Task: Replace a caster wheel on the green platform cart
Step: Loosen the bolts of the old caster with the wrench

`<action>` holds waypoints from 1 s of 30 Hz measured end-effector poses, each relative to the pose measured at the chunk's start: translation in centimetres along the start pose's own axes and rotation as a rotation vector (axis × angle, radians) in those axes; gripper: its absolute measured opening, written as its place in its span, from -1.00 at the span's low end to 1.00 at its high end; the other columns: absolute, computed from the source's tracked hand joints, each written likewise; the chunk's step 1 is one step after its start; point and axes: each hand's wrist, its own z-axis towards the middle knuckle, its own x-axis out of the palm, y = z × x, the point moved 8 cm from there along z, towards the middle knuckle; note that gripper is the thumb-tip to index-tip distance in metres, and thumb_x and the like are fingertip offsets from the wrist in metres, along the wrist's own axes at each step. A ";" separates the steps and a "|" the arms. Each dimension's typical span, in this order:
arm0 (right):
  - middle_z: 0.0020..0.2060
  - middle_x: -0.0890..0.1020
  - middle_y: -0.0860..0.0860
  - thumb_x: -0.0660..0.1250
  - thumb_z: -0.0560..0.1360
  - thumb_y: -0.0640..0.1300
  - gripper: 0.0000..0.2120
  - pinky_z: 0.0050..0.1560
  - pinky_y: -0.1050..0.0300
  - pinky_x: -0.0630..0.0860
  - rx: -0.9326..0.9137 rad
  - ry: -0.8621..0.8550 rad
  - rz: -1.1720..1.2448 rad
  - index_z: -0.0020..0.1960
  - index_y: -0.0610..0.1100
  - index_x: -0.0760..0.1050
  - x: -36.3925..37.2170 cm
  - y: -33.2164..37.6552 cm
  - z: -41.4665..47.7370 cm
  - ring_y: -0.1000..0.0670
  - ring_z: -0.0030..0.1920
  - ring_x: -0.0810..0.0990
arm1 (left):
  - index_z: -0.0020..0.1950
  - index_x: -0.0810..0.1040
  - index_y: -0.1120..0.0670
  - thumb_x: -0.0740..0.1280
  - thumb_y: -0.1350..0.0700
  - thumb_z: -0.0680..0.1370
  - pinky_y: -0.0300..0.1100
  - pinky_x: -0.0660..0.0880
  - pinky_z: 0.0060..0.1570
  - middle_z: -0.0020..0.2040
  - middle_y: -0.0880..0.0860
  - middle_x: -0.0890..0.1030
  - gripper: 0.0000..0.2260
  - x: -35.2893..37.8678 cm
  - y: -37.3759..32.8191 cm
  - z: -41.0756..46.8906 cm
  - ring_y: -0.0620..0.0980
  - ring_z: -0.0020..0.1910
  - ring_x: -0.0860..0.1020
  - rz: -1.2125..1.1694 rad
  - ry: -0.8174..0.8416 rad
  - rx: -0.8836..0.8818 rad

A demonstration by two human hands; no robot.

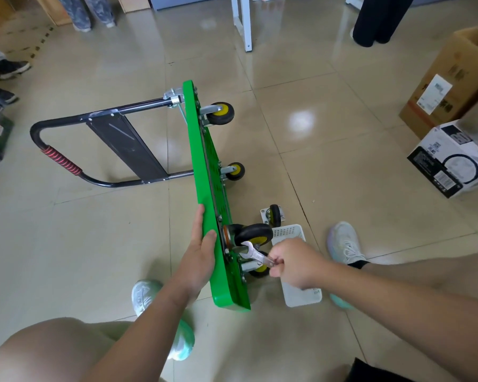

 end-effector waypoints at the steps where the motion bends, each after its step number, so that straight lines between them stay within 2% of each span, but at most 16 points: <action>1: -0.33 0.54 -0.05 0.37 0.54 -0.11 -0.76 -0.28 0.15 0.35 0.024 -0.001 -0.061 -0.30 -0.05 0.49 -0.9 -0.8 0.0 0.00 -0.33 0.44 | 0.58 -0.02 -0.49 0.04 -0.01 0.76 0.09 0.30 0.55 0.56 -0.19 0.32 -0.49 0.0 0.1 0.1 -0.06 0.48 0.39 -0.006 0.001 -0.002; 2: -0.38 0.50 -0.04 0.37 0.54 -0.11 -0.71 -0.30 0.13 0.34 0.050 -0.006 -0.073 -0.34 -0.08 0.44 -1.4 -1.8 0.1 0.00 -0.36 0.43 | 0.57 -0.02 -0.51 0.04 -0.03 0.75 0.09 0.31 0.54 0.56 -0.19 0.32 -0.50 0.0 0.2 0.2 -0.05 0.48 0.41 -0.011 0.001 -0.004; 4: -0.42 0.55 -0.05 0.38 0.51 -0.13 -0.75 -0.31 0.13 0.44 0.110 -0.031 0.103 -0.30 -0.19 0.49 -1.6 -4.1 0.0 0.02 -0.41 0.58 | 0.54 -0.01 -0.56 0.06 -0.12 0.67 0.11 0.34 0.51 0.55 -0.18 0.35 -0.49 -0.1 0.3 0.3 -0.03 0.45 0.44 -0.014 -0.004 -0.007; 6: -0.34 0.66 -0.15 0.39 0.48 -0.17 -0.81 -0.25 0.05 0.55 0.209 -0.089 0.434 -0.21 -0.30 0.55 -0.7 -6.9 0.4 -0.08 -0.31 0.73 | 0.50 -0.01 -0.61 0.06 -0.13 0.66 0.14 0.36 0.49 0.54 -0.16 0.37 -0.49 -0.1 0.3 0.3 0.00 0.43 0.47 -0.010 -0.007 -0.001; 8: -0.20 0.72 -0.21 0.40 0.50 -0.19 -0.85 -0.12 -0.04 0.65 0.375 -0.155 0.713 -0.09 -0.29 0.61 1.0 -10.1 1.6 -0.20 -0.15 0.74 | 0.48 -0.02 -0.63 0.05 -0.09 0.72 0.15 0.37 0.47 0.53 -0.17 0.37 -0.51 -0.2 0.4 0.5 0.01 0.41 0.48 0.000 -0.014 0.011; 10: -0.14 0.74 -0.17 0.41 0.53 -0.17 -0.87 -0.09 -0.03 0.69 0.534 -0.204 0.920 0.01 -0.23 0.63 3.0 -12.9 3.1 -0.19 -0.09 0.74 | 0.46 -0.02 -0.66 0.06 -0.12 0.71 0.09 0.40 0.44 0.46 -0.31 0.39 -0.51 -0.3 0.3 0.6 -0.10 0.36 0.51 0.017 -0.021 0.022; 12: -0.17 0.75 -0.11 0.41 0.55 -0.15 -0.86 -0.27 0.10 0.60 0.604 -0.243 0.998 0.05 -0.21 0.61 4.4 -15.1 5.3 -0.09 -0.15 0.75 | 0.43 -0.01 -0.66 0.10 -0.12 0.70 -0.08 0.46 0.29 0.32 -0.44 0.40 -0.51 -0.4 0.1 0.7 -0.32 0.18 0.55 0.046 -0.028 0.042; 14: -0.20 0.75 -0.09 0.42 0.56 -0.13 -0.85 -0.34 0.15 0.49 0.659 -0.306 1.060 0.04 -0.20 0.60 5.5 -17.0 7.3 -0.04 -0.20 0.75 | 0.45 0.02 -0.57 0.09 0.03 0.76 -0.20 0.49 0.07 0.30 -0.37 0.46 -0.49 -0.6 0.1 0.9 -0.35 0.01 0.60 0.081 -0.027 0.035; 16: -0.17 0.74 -0.12 0.41 0.56 -0.15 -0.88 -0.30 0.11 0.55 0.710 -0.379 1.134 0.02 -0.21 0.59 6.3 -18.8 9.3 -0.05 -0.24 0.72 | 0.48 0.09 -0.51 0.11 0.11 0.75 -0.18 0.51 -0.04 0.29 -0.21 0.55 -0.47 -1.0 0.0 1.3 -0.21 -0.07 0.66 0.101 -0.022 0.018; 17: -0.15 0.73 -0.14 0.40 0.57 -0.19 -0.92 -0.23 0.08 0.60 0.725 -0.422 1.177 0.01 -0.21 0.58 6.7 -19.8 10.3 -0.07 -0.25 0.71 | 0.46 0.12 -0.52 0.14 0.09 0.74 -0.14 0.51 -0.06 0.27 -0.15 0.57 -0.48 -1.3 -0.2 1.6 -0.15 -0.08 0.67 0.108 -0.027 0.010; 19: -0.12 0.70 -0.16 0.36 0.57 -0.28 -0.96 -0.06 -0.02 0.67 0.773 -0.494 1.248 0.01 -0.21 0.57 7.2 -21.4 12.2 -0.11 -0.22 0.70 | 0.41 0.13 -0.61 0.17 -0.06 0.68 -0.08 0.51 -0.02 0.33 -0.09 0.53 -0.52 -1.9 -0.4 2.5 -0.10 0.02 0.66 0.117 -0.036 0.004; 21: -0.15 0.69 -0.16 0.34 0.55 -0.31 -0.95 -0.01 -0.09 0.68 0.848 -0.553 1.232 -0.06 -0.21 0.56 7.8 -23.3 13.6 -0.13 -0.19 0.71 | 0.40 0.13 -0.64 0.15 -0.10 0.64 -0.08 0.50 0.09 0.42 -0.23 0.44 -0.51 -2.1 -0.4 3.2 -0.19 0.15 0.61 0.119 -0.026 0.022; 23: -0.19 0.71 -0.14 0.38 0.52 -0.28 -0.97 -0.14 0.03 0.67 0.919 -0.557 1.200 -0.10 -0.21 0.58 8.5 -24.3 14.7 -0.11 -0.20 0.73 | 0.43 0.09 -0.64 0.11 -0.12 0.59 -0.10 0.42 0.36 0.45 -0.48 0.31 -0.48 -1.7 -0.6 3.4 -0.33 0.35 0.47 0.134 -0.009 0.055; 25: -0.15 0.71 -0.14 0.41 0.51 -0.28 -0.99 -0.27 0.07 0.64 0.955 -0.558 1.240 -0.07 -0.23 0.59 9.3 -25.0 15.9 -0.11 -0.20 0.73 | 0.46 0.05 -0.63 0.10 -0.18 0.56 -0.11 0.20 0.56 0.47 -0.58 0.20 -0.46 -1.4 -0.6 3.4 -0.40 0.52 0.24 0.153 -0.011 0.074; 27: -0.10 0.68 -0.16 0.38 0.53 -0.29 -0.95 -0.29 0.05 0.62 0.956 -0.545 1.260 -0.02 -0.25 0.53 9.8 -25.2 17.1 -0.13 -0.16 0.71 | 0.47 0.04 -0.63 0.10 -0.27 0.50 -0.10 0.14 0.58 0.50 -0.58 0.17 -0.43 -1.3 -0.7 3.6 -0.42 0.54 0.17 0.140 -0.010 0.084; 30: -0.13 0.58 -0.13 0.31 0.56 -0.32 -0.87 -0.02 -0.08 0.66 0.870 -0.526 1.326 -0.09 -0.15 0.40 10.1 -24.9 18.0 -0.13 -0.13 0.65 | 0.47 0.06 -0.63 0.15 -0.20 0.54 -0.18 0.12 0.52 0.49 -0.59 0.18 -0.43 -1.4 -0.7 3.8 -0.45 0.53 0.16 0.141 -0.009 0.103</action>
